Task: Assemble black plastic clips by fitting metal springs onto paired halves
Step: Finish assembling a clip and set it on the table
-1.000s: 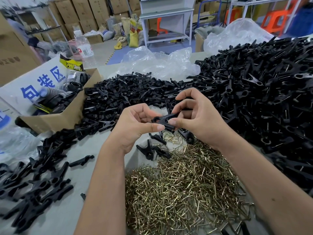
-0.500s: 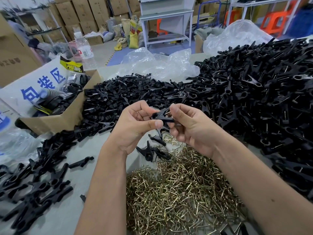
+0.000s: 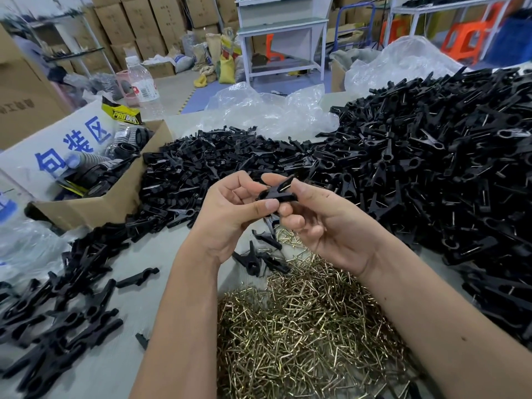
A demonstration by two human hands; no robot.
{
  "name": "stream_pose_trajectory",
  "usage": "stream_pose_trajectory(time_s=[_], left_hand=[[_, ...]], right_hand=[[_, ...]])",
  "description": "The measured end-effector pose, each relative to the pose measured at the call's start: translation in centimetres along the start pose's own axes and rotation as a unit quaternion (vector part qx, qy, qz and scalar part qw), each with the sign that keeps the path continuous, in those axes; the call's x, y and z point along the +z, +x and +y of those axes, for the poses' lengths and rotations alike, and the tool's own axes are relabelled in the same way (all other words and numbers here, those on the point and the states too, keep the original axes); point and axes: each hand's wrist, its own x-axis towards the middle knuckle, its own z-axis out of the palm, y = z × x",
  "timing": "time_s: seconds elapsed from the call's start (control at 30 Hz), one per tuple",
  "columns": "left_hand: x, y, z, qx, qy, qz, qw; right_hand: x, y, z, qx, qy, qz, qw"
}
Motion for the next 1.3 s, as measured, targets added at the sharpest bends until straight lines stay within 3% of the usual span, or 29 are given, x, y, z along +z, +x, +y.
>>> stream_pose_trajectory(time_s=[0.13, 0.4, 0.53, 0.7, 0.83, 1.0, 1.3], left_hand=[[-0.3, -0.2, 0.5, -0.01, -0.004, -0.016, 1.0], [-0.8, -0.3, 0.5, -0.038, 0.027, -0.01, 0.999], [-0.3, -0.1, 0.0, -0.012, 0.057, -0.006, 0.998], [-0.5, 0.1, -0.1, -0.002, 0.039, 0.015, 0.999], [-0.6, 0.1, -0.2, 0.029, 0.047, 0.015, 0.998], [-0.5, 0.4, -0.8, 0.045, 0.078, 0.028, 0.996], [0.0, 0.4, -0.8, 0.054, 0.092, 0.035, 0.994]], right_hand=[[-0.5, -0.3, -0.3, 0.044, 0.041, -0.038, 0.997], [-1.1, -0.2, -0.5, 0.076, 0.195, -0.028, 0.977], [-1.1, -0.3, -0.2, 0.075, 0.173, -0.036, 0.981], [-0.8, 0.2, -0.1, 0.062, 0.243, -0.005, 0.968], [-0.4, 0.0, -0.3, 0.053, 0.255, -0.029, 0.965], [-0.2, -0.2, -1.2, 0.066, 0.266, 0.006, 0.962], [-0.8, -0.5, -1.6, 0.088, 0.317, -0.021, 0.944]])
